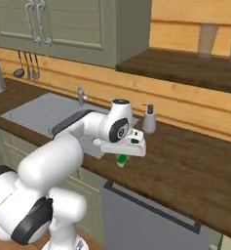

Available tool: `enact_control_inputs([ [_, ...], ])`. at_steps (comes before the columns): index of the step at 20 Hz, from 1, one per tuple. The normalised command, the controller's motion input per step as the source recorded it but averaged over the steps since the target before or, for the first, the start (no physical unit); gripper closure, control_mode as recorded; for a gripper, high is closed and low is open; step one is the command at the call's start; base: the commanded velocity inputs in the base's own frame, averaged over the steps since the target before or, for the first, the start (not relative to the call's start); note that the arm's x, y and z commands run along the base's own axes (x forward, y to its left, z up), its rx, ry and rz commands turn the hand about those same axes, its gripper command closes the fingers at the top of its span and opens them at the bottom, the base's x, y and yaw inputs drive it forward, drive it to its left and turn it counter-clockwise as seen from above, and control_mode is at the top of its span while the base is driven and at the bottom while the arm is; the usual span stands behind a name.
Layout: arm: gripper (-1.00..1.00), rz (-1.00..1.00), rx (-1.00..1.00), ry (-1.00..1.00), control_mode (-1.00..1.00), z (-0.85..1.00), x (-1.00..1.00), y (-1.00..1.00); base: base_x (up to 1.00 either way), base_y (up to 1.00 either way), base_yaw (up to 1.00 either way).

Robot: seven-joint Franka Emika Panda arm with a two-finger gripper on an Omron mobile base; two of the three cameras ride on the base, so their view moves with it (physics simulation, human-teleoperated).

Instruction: Pick up the knife from the drawer and place it on the cutting board. Then place the meat from the plate to the cutting board.

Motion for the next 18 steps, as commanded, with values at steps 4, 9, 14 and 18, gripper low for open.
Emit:
enact_control_inputs([
  [4,1.00,0.00,0.00,0.00,1.00,0.00,0.00,0.00,-0.03,0.44,0.55],
  [9,1.00,0.00,0.00,0.00,1.00,0.00,0.00,0.00,0.00,0.31,0.62],
  [14,1.00,0.00,0.00,0.00,1.00,0.00,0.00,0.00,0.01,0.30,0.68],
  [18,1.00,0.00,0.00,0.00,1.00,0.00,0.00,0.00,0.22,0.31,0.80],
])
